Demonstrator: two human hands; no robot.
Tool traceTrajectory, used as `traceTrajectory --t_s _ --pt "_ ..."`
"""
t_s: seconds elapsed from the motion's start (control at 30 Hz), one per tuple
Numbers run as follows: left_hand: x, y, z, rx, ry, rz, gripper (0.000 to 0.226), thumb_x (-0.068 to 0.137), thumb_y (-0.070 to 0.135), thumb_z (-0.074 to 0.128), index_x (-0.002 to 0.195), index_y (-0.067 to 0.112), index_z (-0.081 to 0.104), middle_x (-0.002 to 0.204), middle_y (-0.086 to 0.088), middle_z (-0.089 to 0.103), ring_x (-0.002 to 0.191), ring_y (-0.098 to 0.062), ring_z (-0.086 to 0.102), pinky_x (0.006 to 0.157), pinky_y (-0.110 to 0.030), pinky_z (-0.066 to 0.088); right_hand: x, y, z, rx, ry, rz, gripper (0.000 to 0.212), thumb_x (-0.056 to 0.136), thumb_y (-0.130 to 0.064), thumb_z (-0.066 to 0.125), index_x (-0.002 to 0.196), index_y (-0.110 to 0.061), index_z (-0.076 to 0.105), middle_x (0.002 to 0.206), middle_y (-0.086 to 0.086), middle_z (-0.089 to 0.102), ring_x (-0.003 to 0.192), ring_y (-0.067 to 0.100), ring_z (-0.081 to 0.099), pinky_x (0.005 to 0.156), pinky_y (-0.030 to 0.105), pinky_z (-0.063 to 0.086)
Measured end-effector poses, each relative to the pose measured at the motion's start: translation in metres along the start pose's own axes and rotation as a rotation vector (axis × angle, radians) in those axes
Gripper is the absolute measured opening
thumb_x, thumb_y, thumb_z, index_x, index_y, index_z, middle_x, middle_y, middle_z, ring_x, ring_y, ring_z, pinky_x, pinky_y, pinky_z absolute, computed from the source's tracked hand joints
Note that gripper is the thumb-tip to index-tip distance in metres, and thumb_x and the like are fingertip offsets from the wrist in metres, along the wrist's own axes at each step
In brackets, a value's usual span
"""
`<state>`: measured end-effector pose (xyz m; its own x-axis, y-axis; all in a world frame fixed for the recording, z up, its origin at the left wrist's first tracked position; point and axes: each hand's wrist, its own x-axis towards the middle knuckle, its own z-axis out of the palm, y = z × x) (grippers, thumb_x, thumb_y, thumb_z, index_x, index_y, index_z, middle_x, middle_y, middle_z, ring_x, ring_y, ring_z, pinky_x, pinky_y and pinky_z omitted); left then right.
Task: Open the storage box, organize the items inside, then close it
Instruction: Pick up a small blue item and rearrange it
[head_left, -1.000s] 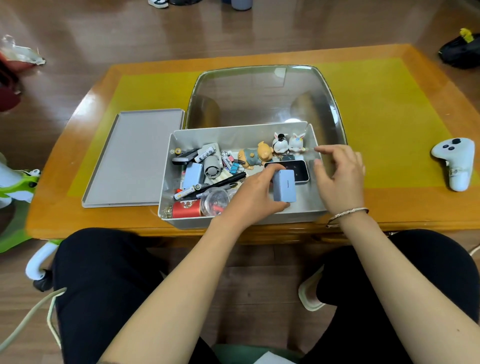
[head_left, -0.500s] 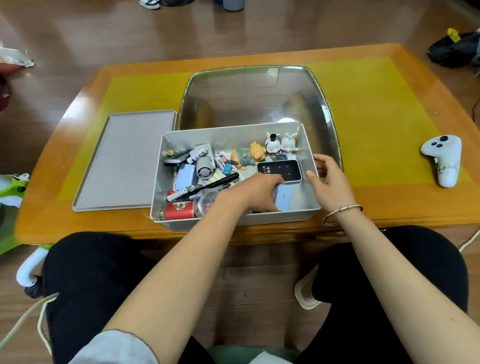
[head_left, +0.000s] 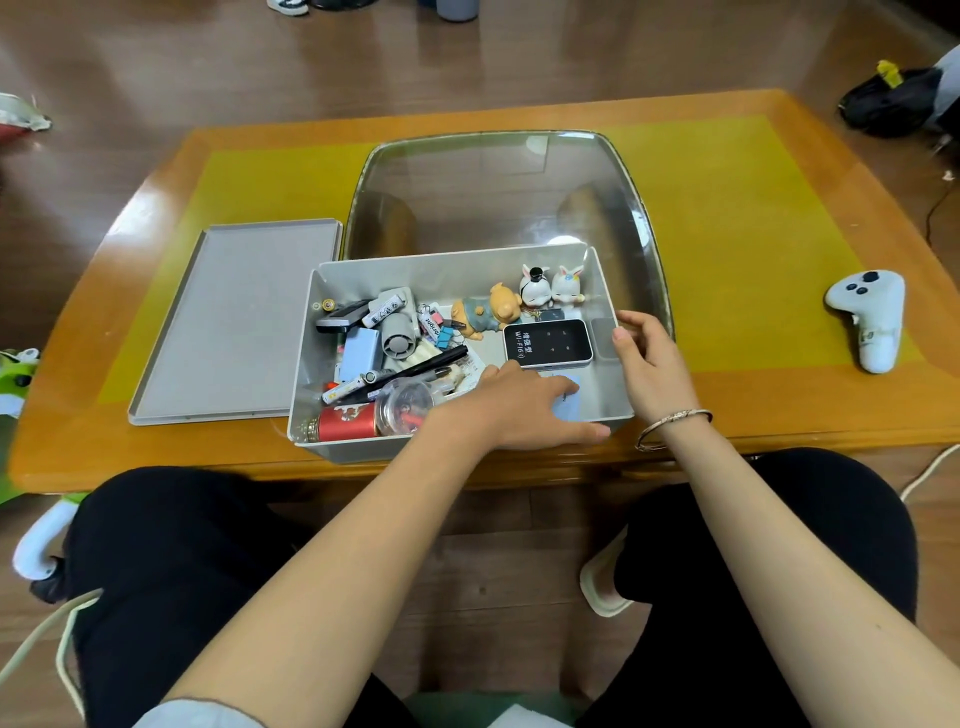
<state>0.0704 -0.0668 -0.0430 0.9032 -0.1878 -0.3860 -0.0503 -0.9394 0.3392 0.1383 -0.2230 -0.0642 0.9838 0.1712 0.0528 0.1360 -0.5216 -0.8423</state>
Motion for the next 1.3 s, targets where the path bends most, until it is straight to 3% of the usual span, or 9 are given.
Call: traceTrajectory --t_s 0.13,0.23,0.47,0.67,0.97,1.07,1.17,1.3 --pt "0.002 0.012 0.006 0.124 0.009 0.062 0.092 0.077 0.079 0.046 0.151 0.028 0.023 0.138 -0.011 0.045 0.124 -0.031 0.036 0.096 -0.042 0.026 0.0 0.001 0.003 -0.037 0.019 -0.012 0.033 0.1 -0.021 0.042 0.129 -0.008 0.05 0.106 -0.006 0.053 0.097 0.007 0.047 0.075 0.011 0.032" --pt "0.003 0.027 0.015 0.193 0.057 0.092 0.092 0.079 0.071 0.052 0.151 0.02 0.023 0.133 -0.014 0.047 0.121 -0.032 0.039 0.098 -0.042 0.028 -0.001 0.0 0.004 -0.037 0.014 -0.011 0.032 0.1 -0.021 0.04 0.128 -0.008 0.051 0.117 0.002 0.058 0.099 0.007 0.048 0.081 0.017 0.035" --pt "0.003 0.029 0.018 0.209 0.167 0.122 0.057 0.093 0.038 0.052 0.142 0.013 0.035 0.121 -0.016 0.055 0.112 -0.034 0.047 0.087 -0.039 0.037 -0.001 0.0 0.006 -0.062 0.037 -0.018 0.032 0.1 -0.021 0.04 0.127 -0.008 0.051 0.121 0.007 0.06 0.099 0.008 0.049 0.079 0.016 0.035" --pt "0.0 0.027 0.024 0.277 0.257 0.168 0.042 0.097 0.024 0.046 0.137 0.011 0.041 0.111 -0.012 0.063 0.103 -0.032 0.053 0.073 -0.036 0.032 -0.003 -0.001 0.008 -0.114 0.061 -0.03 0.032 0.1 -0.021 0.039 0.126 -0.007 0.052 0.12 0.009 0.061 0.1 0.012 0.051 0.082 0.023 0.039" --pt "-0.006 0.022 0.022 0.119 0.137 0.134 0.05 0.094 0.02 0.045 0.143 0.017 0.034 0.107 -0.019 0.059 0.1 -0.036 0.055 0.079 -0.047 0.05 -0.004 -0.004 0.008 -0.155 0.061 -0.045 0.031 0.1 -0.019 0.038 0.123 -0.005 0.053 0.115 0.011 0.062 0.097 0.015 0.053 0.079 0.024 0.039" --pt "-0.006 0.023 0.022 0.127 0.159 0.129 0.051 0.094 0.024 0.047 0.143 0.017 0.035 0.11 -0.018 0.059 0.102 -0.035 0.055 0.081 -0.045 0.048 -0.005 -0.006 0.007 -0.182 0.064 -0.059 0.031 0.1 -0.019 0.039 0.124 -0.005 0.052 0.117 0.011 0.062 0.103 0.021 0.056 0.082 0.027 0.042" --pt "-0.008 0.023 0.023 0.139 0.245 0.146 0.052 0.093 0.029 0.051 0.142 0.017 0.038 0.115 -0.015 0.061 0.106 -0.033 0.053 0.085 -0.04 0.038 -0.005 -0.01 0.003 -0.22 0.064 -0.087 0.031 0.099 -0.017 0.04 0.126 -0.008 0.05 0.123 0.01 0.058 0.111 0.025 0.055 0.093 0.039 0.045" --pt "-0.019 0.019 0.02 0.064 0.33 0.16 0.049 0.092 0.039 0.051 0.137 0.021 0.046 0.122 0.0 0.063 0.113 -0.025 0.05 0.092 -0.038 0.03 -0.009 -0.017 0.001 -0.371 0.148 -0.131 0.033 0.097 -0.02 0.043 0.129 -0.013 0.047 0.132 0.005 0.051 0.12 0.026 0.046 0.098 0.041 0.032"
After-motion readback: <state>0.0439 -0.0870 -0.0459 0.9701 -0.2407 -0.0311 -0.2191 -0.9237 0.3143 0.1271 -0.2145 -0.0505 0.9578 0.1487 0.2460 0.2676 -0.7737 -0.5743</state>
